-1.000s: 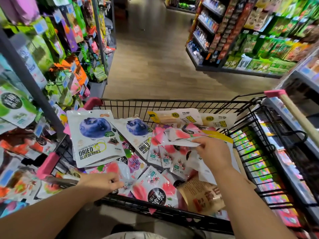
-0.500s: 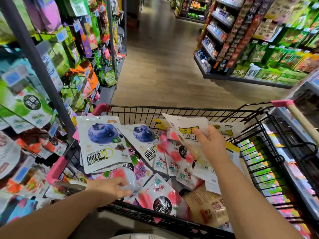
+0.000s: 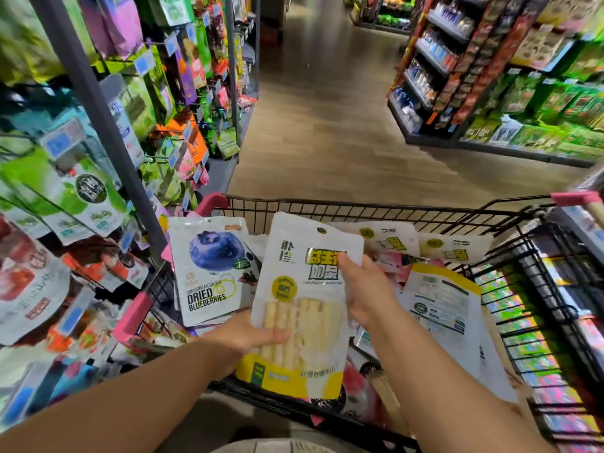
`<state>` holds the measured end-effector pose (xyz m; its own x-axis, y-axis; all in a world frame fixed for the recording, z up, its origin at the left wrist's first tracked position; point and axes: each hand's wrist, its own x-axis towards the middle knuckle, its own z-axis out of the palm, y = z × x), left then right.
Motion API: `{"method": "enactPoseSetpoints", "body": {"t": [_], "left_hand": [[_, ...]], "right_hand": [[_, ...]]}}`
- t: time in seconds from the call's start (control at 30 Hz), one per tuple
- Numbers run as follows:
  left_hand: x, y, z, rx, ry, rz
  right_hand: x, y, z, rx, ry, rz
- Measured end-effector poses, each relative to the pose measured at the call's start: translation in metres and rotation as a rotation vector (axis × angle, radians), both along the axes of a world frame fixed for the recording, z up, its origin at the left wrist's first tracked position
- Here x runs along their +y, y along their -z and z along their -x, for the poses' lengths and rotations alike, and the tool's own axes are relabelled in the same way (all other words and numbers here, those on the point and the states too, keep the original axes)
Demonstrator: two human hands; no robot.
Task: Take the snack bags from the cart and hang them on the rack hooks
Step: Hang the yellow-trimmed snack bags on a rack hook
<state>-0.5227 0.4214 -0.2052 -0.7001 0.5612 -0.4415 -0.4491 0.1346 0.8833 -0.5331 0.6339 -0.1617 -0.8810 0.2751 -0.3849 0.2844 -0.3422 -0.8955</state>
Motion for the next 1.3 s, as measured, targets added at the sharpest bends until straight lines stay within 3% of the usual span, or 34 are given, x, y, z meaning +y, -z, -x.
{"method": "enactPoseSetpoints", "body": {"t": [0.17, 0.3, 0.53, 0.7, 0.93, 1.07, 1.2, 1.3], "left_hand": [[0.011, 0.012, -0.011, -0.08, -0.183, -0.025], [0.013, 0.017, -0.005, -0.123, -0.254, 0.001], [0.015, 0.026, 0.005, -0.243, -0.25, -0.003], [0.019, 0.033, 0.013, -0.231, -0.293, 0.038], [0.023, 0.032, 0.034, -0.245, -0.358, -0.049], [0.024, 0.032, 0.043, -0.262, -0.426, -0.022], [0.024, 0.03, 0.05, -0.228, -0.467, 0.049], [0.02, 0.028, 0.053, -0.203, -0.486, 0.085]], "right_hand": [[0.007, 0.025, -0.002, -0.077, 0.048, -0.132], [0.044, 0.045, -0.003, -0.151, 0.22, -0.16], [0.122, 0.047, 0.018, -0.247, 0.422, -0.635], [0.167, 0.055, 0.05, -0.36, 0.267, -1.017], [0.188, 0.06, 0.087, -0.425, 0.083, -1.155], [0.17, 0.036, 0.088, -0.263, -0.09, -1.312], [0.147, -0.015, 0.091, 0.06, -0.29, -1.498], [0.135, -0.064, 0.091, 0.1, -0.488, -1.624]]}}
